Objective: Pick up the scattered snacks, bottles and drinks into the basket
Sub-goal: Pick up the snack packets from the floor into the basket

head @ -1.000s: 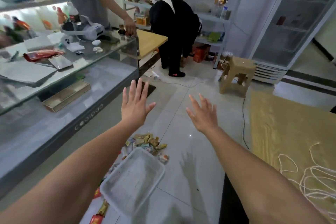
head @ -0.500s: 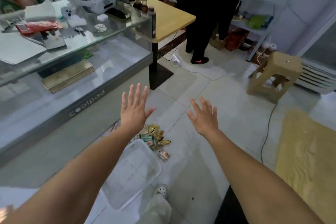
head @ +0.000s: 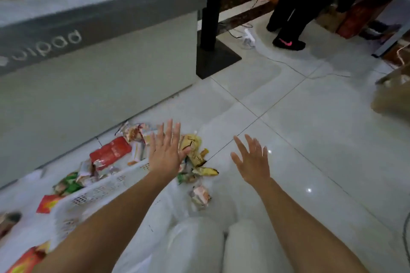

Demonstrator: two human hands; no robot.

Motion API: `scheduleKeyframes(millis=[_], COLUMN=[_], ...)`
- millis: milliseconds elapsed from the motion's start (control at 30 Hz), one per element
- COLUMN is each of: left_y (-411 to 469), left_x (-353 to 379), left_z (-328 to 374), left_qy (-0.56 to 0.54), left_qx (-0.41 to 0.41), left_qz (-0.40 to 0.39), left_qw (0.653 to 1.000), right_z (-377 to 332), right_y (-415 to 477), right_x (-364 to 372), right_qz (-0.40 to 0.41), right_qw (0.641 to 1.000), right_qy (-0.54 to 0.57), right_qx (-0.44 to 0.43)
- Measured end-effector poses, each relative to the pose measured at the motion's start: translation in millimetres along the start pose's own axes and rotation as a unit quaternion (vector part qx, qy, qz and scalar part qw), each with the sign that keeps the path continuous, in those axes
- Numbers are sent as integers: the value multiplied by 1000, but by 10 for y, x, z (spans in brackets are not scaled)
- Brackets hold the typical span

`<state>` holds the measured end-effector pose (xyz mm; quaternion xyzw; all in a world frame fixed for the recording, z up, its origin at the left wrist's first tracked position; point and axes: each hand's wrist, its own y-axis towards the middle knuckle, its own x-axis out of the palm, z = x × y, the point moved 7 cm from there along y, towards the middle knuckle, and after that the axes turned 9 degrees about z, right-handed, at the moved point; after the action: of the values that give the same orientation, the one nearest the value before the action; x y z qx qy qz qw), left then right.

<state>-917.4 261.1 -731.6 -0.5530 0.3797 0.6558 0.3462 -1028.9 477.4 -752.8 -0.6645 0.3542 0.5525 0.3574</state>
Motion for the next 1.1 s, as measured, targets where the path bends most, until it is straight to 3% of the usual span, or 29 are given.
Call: scheduleKeyframes(millis=[133, 233, 333, 600, 900, 1100], left_y=[152, 343, 353, 439, 641, 710], left_x=[1465, 1950, 2045, 2509, 2942, 3308], left_z=[-98, -370, -707, -527, -153, 56], left_qy=[1, -1, 0, 2, 68, 141], left_qx=[-6, -11, -57, 6, 140, 220], left_qz=[8, 35, 40, -8, -82, -147], left_qw=[1000, 999, 998, 1000, 984, 954], right_z=[196, 330, 367, 118, 41, -54], right_y=[645, 915, 935, 745, 878, 908], right_x=[1276, 1826, 2018, 2901, 3242, 3485], right_qz=[-12, -13, 3, -57, -83, -104], right_qw=[995, 981, 979, 984, 984, 973], right_qy=[-53, -120, -115, -83, -16, 0], right_qx=[-78, -150, -166, -148, -160, -206])
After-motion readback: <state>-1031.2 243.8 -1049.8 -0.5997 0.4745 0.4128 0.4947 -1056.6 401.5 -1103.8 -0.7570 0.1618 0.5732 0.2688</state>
